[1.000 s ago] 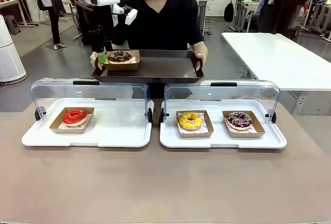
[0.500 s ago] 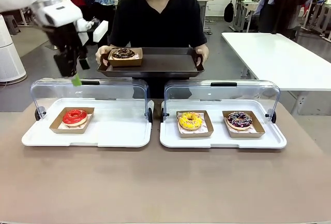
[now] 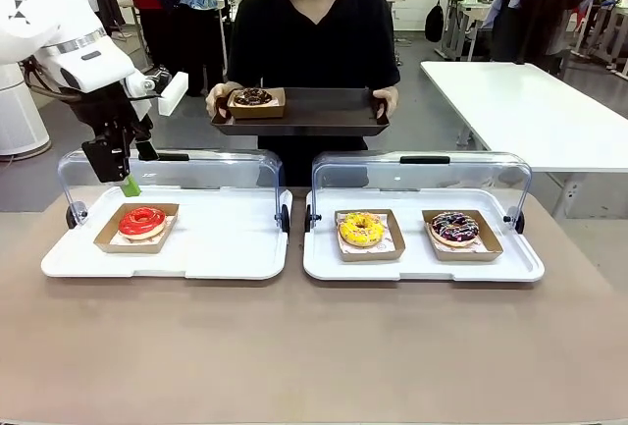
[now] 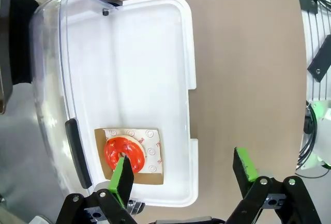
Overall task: Provide the desired donut to the person.
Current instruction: Pick up and lift the Paper togo box containing the Donut pointed at by the person.
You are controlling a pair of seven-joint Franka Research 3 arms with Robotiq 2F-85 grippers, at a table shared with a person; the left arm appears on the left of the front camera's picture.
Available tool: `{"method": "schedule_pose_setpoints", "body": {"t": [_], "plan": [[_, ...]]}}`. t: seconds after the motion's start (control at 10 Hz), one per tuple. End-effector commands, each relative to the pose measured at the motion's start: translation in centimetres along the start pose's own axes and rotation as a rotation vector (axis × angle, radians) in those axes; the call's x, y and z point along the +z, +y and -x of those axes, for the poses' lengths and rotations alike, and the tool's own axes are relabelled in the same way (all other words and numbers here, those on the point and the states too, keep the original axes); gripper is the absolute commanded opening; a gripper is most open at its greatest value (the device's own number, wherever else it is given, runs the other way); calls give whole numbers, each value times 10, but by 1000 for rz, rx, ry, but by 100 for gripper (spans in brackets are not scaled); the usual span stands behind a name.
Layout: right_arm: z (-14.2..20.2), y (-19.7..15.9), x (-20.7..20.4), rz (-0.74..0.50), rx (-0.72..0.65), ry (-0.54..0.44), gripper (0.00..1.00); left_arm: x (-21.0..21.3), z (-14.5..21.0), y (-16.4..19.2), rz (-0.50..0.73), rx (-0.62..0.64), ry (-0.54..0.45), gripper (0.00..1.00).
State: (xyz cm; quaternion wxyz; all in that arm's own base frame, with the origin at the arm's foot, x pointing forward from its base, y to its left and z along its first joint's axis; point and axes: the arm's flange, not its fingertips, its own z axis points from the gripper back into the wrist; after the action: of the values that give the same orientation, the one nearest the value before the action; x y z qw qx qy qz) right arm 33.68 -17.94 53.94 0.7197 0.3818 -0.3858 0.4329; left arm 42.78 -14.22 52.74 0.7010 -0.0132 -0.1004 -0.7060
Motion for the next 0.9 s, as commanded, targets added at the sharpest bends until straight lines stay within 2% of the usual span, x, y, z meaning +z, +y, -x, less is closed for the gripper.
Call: {"method": "schedule_pose_setpoints", "body": {"t": [0.0,0.4,0.6,0.8], "plan": [[-1,0,1,-5,0,-15,100,1,-2,1,2,-1,7,100],[-1,0,1,-5,0,-15,100,0,-2,-1,1,-5,-2,100],[-1,0,1,-5,0,-15,100,25,50,34,104,-13,-296,100],[-1,0,1,-5,0,-15,100,51,114,45,126,0,-607,100]]}}
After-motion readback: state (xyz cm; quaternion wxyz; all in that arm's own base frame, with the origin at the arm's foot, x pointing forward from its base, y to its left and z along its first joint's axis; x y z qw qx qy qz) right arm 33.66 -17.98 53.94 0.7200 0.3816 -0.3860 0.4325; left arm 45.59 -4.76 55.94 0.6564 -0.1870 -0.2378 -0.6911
